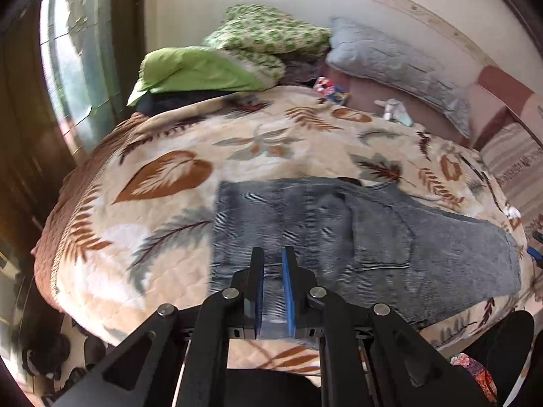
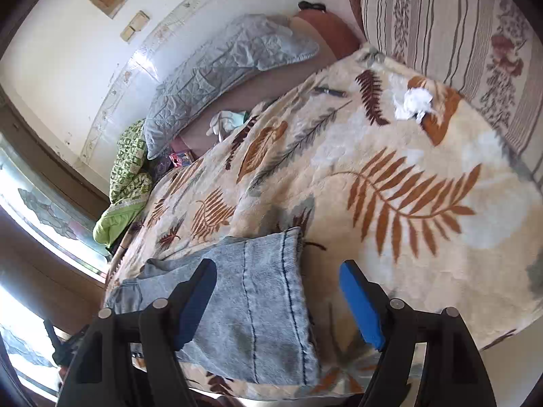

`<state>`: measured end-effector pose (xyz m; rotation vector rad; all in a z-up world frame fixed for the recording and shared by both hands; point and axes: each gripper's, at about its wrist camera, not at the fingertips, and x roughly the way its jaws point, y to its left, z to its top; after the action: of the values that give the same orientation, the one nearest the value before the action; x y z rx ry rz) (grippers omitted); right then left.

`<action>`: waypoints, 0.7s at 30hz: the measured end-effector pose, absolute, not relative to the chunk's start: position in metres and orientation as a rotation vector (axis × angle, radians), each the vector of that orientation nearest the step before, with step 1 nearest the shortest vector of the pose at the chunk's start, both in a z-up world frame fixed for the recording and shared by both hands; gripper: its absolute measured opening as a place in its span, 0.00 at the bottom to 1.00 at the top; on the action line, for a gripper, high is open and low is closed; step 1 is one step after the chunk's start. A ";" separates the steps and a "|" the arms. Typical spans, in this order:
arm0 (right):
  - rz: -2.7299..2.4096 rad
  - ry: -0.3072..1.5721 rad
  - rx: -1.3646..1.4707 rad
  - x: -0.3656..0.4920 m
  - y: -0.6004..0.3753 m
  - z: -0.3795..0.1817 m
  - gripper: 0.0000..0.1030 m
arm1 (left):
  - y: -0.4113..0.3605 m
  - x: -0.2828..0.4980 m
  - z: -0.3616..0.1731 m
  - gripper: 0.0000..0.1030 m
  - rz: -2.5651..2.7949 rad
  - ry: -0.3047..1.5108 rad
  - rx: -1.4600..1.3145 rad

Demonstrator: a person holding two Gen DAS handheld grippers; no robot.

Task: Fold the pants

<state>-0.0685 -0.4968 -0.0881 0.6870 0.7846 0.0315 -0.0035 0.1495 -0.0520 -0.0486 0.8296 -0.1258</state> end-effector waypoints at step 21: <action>-0.287 0.913 0.475 -0.012 -0.459 -0.113 0.26 | -0.059 -0.011 -0.155 0.56 -0.530 0.997 0.191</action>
<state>-0.0119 -0.4595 -0.1132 0.4749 0.9126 -0.2868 -0.0111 -0.0589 -0.1550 0.1911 0.9974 -0.5301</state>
